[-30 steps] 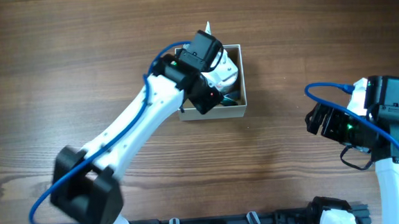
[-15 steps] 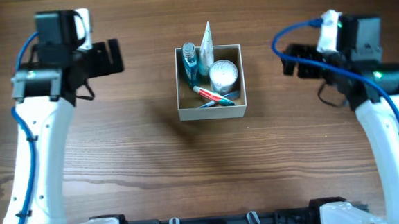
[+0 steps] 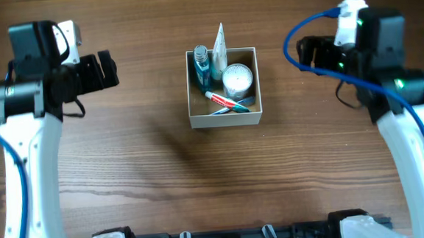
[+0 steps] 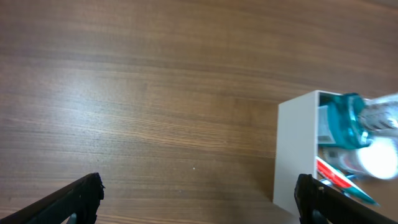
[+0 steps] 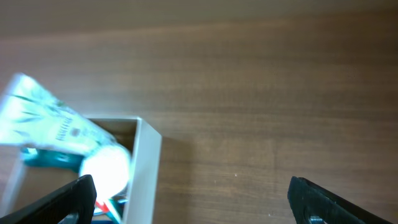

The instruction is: Pack container

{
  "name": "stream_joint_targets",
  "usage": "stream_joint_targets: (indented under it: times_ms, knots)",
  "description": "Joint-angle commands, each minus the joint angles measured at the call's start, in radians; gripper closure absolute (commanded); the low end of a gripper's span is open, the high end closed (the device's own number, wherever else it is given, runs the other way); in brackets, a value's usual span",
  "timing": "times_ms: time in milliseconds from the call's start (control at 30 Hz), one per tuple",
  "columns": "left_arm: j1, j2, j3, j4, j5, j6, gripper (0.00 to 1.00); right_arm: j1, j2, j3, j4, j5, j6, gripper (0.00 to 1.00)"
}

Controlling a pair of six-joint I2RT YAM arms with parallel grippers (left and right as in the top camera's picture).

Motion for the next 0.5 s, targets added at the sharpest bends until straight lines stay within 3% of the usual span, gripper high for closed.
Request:
stream_joint_targets:
  times_ms: [0,200,333,467]
  knots:
    - [0.002,-0.181,-0.13,0.04,0.039,0.024,0.0,0.002,-0.197,-0.137,-0.003,0.053,0.055,0.0]
    - [0.002,-0.567,-0.496,0.156,0.048,-0.051,0.0,0.002,-0.648,-0.472,-0.018,0.086,0.061,0.0]
    - [0.002,-0.752,-0.615,0.16,0.048,-0.055,0.0,0.001,-0.886,-0.584,-0.073,0.09,0.114,0.0]
    - [0.002,-0.824,-0.64,0.149,0.048,-0.055,0.0,0.001,-0.973,-0.621,-0.093,0.09,0.135,0.0]
